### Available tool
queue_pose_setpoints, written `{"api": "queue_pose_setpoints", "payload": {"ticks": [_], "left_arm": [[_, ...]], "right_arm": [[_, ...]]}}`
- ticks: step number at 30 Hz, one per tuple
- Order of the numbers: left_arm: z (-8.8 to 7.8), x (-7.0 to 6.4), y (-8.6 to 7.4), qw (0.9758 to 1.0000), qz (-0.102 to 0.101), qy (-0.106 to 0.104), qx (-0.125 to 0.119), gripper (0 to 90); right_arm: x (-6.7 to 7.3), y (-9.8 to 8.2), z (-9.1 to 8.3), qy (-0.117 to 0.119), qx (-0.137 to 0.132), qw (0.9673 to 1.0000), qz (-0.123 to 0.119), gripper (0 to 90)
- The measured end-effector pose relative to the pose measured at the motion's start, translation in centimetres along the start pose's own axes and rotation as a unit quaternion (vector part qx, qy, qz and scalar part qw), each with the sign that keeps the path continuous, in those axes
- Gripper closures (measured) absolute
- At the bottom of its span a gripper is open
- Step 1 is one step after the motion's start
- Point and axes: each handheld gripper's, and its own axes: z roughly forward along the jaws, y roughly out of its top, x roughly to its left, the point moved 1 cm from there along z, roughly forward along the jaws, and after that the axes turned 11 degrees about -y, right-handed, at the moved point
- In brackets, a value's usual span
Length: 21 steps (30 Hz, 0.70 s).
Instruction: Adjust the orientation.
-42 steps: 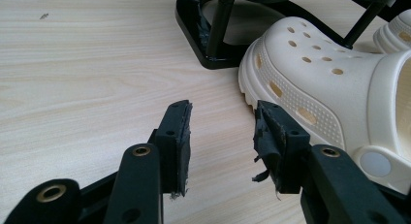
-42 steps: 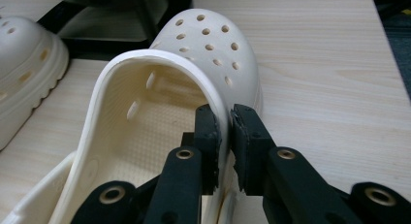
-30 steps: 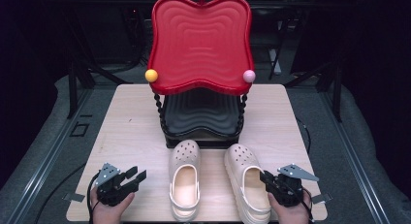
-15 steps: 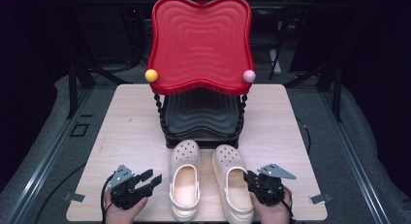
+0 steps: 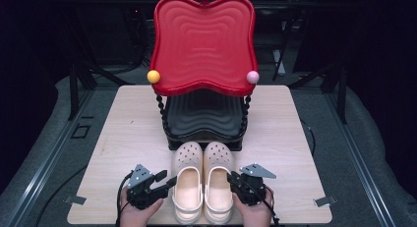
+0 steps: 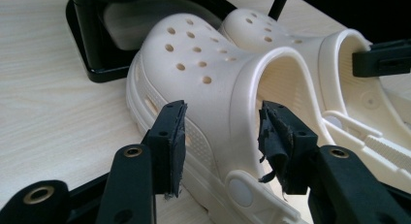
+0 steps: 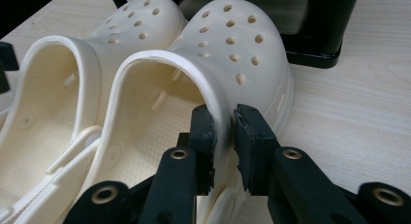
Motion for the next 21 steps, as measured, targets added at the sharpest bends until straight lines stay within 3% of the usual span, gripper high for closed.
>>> {"api": "queue_pose_setpoints", "payload": {"ticks": [6,8,10,21], "left_arm": [[1.3,-0.3,-0.2,0.9997,0.007,0.001,0.024,53.3],[1.8,-0.6,-0.4,0.9994,0.009,0.005,0.033,57.3],[1.9,-0.8,-0.6,0.9989,0.026,0.021,0.033,61.6],[1.5,-0.8,-0.7,0.9996,0.014,0.008,0.023,67.6]], "right_arm": [[0.1,-0.4,-0.1,0.002,-0.012,0.9999,-0.001,75.3],[0.1,-0.5,-0.2,0.002,-0.017,0.9998,-0.007,76.6],[0.1,-0.6,-0.4,-0.003,-0.017,0.9997,-0.016,78.1],[0.4,-0.8,-0.8,0.002,-0.015,0.9995,-0.027,78.3]]}}
